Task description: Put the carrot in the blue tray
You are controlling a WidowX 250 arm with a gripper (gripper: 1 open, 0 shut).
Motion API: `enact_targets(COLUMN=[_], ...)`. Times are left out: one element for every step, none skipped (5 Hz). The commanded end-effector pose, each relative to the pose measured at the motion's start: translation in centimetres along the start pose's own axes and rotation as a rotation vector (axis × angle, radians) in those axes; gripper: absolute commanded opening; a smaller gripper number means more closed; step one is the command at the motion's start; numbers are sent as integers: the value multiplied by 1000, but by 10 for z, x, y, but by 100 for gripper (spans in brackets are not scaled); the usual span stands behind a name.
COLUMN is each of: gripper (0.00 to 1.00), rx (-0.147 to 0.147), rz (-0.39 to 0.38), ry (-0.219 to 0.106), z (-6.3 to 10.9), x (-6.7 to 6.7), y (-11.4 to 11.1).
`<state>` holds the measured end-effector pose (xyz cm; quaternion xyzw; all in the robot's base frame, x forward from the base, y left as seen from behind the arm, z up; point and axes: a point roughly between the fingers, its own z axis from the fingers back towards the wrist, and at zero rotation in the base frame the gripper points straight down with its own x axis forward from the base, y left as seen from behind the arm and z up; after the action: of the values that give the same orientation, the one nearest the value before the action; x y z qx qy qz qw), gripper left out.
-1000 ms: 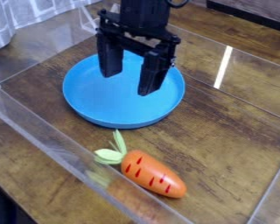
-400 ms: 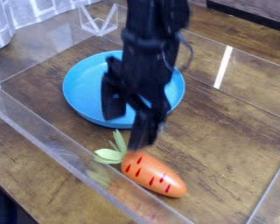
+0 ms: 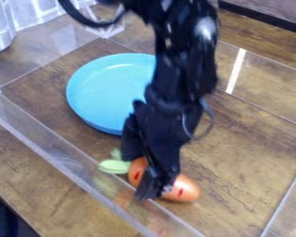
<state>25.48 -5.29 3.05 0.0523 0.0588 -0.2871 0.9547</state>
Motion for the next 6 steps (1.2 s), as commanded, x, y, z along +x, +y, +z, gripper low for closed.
enact_targets(gripper=[100,100,0,0,0,0], rx=[24,24,15,7,-1,-8], rz=[-44,-51,-51,-50,-50,-51], ry=[2,-4,-3,-2,-2,-2], z=[-3,-7,-9,-10,-11,-11], x=[7,9,8,8,7,7], y=[-4,-6,-8,-9,-9,-10])
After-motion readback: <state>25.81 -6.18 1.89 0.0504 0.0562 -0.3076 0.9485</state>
